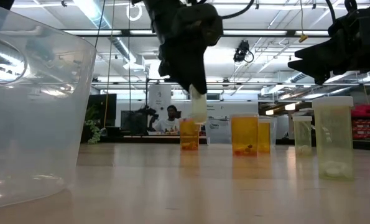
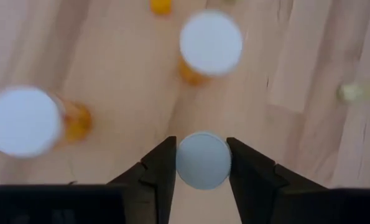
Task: Pick and place medicine bottles into bin by pill shape (circle, oval)
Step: Put the yellow tablet bottle into the top transparent bin
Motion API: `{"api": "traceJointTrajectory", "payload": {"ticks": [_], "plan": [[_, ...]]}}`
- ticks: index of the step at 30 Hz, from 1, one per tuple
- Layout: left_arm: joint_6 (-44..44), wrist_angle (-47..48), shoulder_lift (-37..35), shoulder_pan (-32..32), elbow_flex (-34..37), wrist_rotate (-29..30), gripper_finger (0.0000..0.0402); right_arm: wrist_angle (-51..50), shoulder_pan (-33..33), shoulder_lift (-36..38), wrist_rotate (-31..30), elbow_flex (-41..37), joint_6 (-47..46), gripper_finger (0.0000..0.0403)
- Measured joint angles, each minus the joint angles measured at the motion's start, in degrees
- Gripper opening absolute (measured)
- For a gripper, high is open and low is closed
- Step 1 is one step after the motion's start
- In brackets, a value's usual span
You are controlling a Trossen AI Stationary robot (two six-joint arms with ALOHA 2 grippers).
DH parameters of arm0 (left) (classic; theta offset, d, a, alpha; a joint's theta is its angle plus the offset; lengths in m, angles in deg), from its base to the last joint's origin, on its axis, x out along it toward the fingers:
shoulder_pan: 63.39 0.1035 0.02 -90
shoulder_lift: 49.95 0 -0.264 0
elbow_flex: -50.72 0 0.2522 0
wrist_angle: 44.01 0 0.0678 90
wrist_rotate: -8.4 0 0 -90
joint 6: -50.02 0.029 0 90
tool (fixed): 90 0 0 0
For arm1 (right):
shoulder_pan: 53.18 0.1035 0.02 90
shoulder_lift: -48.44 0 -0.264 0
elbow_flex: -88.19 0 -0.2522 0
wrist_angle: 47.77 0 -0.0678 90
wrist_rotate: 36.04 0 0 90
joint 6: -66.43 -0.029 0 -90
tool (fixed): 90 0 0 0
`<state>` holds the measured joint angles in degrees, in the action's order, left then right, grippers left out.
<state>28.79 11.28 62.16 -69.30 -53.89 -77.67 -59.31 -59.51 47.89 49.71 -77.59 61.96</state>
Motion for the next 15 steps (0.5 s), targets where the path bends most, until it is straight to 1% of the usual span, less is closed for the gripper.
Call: {"api": "traceJointTrajectory", "payload": {"ticks": [3,7,10,15], "plan": [[2.2,0.1,0.0,1.2,-2.1,0.7,0.0139,0.0,0.0,0.0,0.0,0.0,0.0,0.0237],[6.1,-0.5,0.0,2.8,-4.2,3.9,0.0147,0.0,0.0,0.0,0.0,0.0,0.0,0.0237],[9.1,-2.3,0.0,4.4,-4.5,6.4,0.0147,0.0,0.0,0.0,0.0,0.0,0.0,0.0237],[11.9,-6.0,0.0,7.6,-4.5,7.0,0.0139,0.0,0.0,0.0,0.0,0.0,0.0,0.0237]]}}
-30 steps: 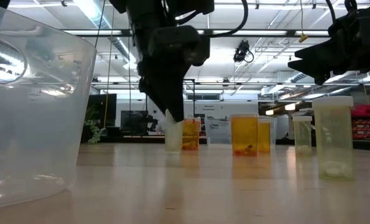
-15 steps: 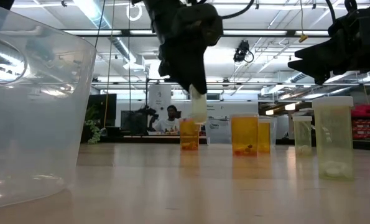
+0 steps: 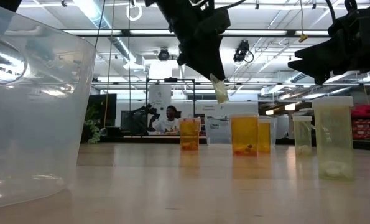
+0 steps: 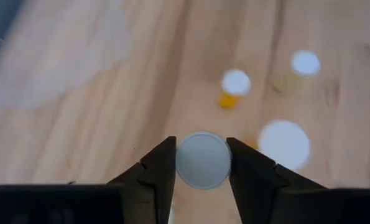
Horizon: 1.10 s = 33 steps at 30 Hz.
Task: Pick and place medicine bottles into bin by pill shape (circle, oval)
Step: Put the yellow tablet bottle into the top transparent bin
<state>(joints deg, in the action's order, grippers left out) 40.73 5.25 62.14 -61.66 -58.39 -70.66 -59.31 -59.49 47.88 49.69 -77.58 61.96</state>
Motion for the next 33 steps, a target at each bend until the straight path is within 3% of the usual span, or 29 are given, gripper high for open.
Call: {"api": "traceJointTrajectory", "payload": {"ticks": [16,21,27,33], "plan": [[6.1,-18.0,2.0,10.1,0.0,-0.8,0.0138,0.0,0.0,0.0,0.0,0.0,0.0,0.0237],[6.1,-22.6,4.6,13.3,0.1,-4.6,0.0142,-0.1,0.0,-0.4,0.0,0.0,0.0,0.0237],[7.4,-20.3,10.0,16.4,-7.5,-6.3,0.0140,-0.8,0.1,-0.8,0.0,0.0,0.0,0.0237],[9.0,-10.6,18.5,18.3,-23.3,-6.5,0.0139,-0.8,0.0,-1.1,0.0,0.0,0.0,0.0237]]}}
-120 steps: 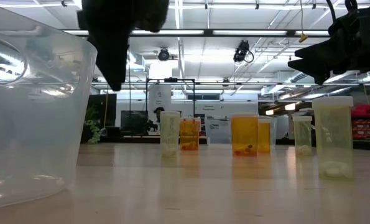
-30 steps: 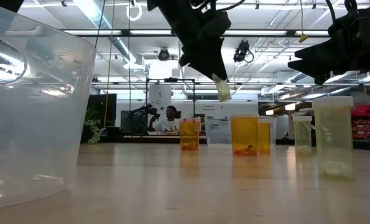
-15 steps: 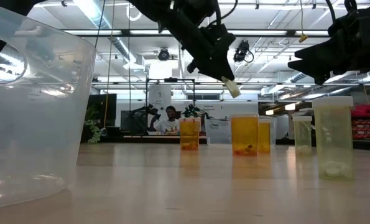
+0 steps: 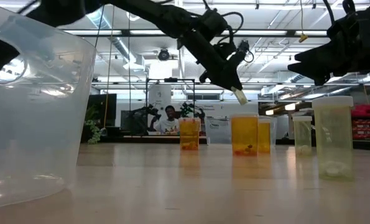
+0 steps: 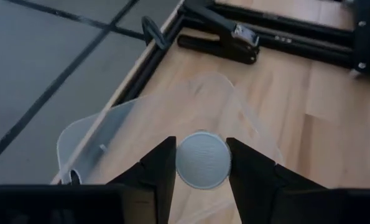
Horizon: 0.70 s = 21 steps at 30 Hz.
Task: Pick and place medicine bottles into bin by pill shape (circle, oval)
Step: Put the yellow tablet bottle into the top transparent bin
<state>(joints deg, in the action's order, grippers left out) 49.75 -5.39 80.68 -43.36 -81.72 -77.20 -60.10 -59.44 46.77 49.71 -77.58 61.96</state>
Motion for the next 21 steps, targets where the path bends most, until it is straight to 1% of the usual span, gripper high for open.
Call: {"api": "traceJointTrajectory", "payload": {"ticks": [4,7,13,21], "plan": [[0.8,6.0,6.3,1.1,-10.5,-0.2,0.0144,0.0,0.0,-0.2,0.0,0.0,0.0,0.0237],[1.2,8.9,9.8,1.8,-15.7,-0.2,0.0142,-0.1,0.0,-0.2,0.0,0.0,0.0,0.0237],[1.1,10.8,12.3,3.4,-15.9,0.2,0.0138,-0.1,0.0,-0.2,0.0,0.0,0.0,0.0237],[0.9,14.6,13.4,5.0,-15.9,1.1,0.0143,-0.2,0.0,-0.3,0.0,0.0,0.0,0.0237]]}}
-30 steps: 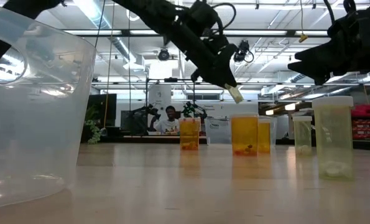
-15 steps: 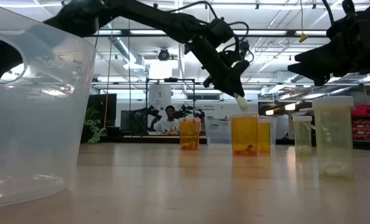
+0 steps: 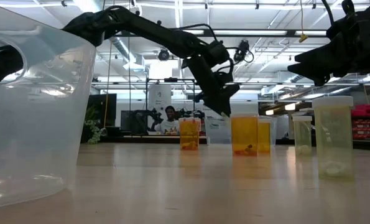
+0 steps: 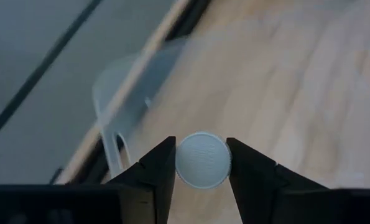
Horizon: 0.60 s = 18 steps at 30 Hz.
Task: Pick and place medicine bottles into bin by pill shape (circle, oval)
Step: Put the yellow tablet bottle into the top transparent bin
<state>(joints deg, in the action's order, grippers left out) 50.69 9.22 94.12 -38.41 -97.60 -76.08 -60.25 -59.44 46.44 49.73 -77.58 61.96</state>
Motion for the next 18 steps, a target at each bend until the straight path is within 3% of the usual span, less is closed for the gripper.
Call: {"api": "traceJointTrajectory", "payload": {"ticks": [18], "plan": [[0.0,5.1,0.1,-0.2,0.0,-0.1,0.0140,0.0,0.0,0.0,0.0,0.0,0.0,0.0237]]}}
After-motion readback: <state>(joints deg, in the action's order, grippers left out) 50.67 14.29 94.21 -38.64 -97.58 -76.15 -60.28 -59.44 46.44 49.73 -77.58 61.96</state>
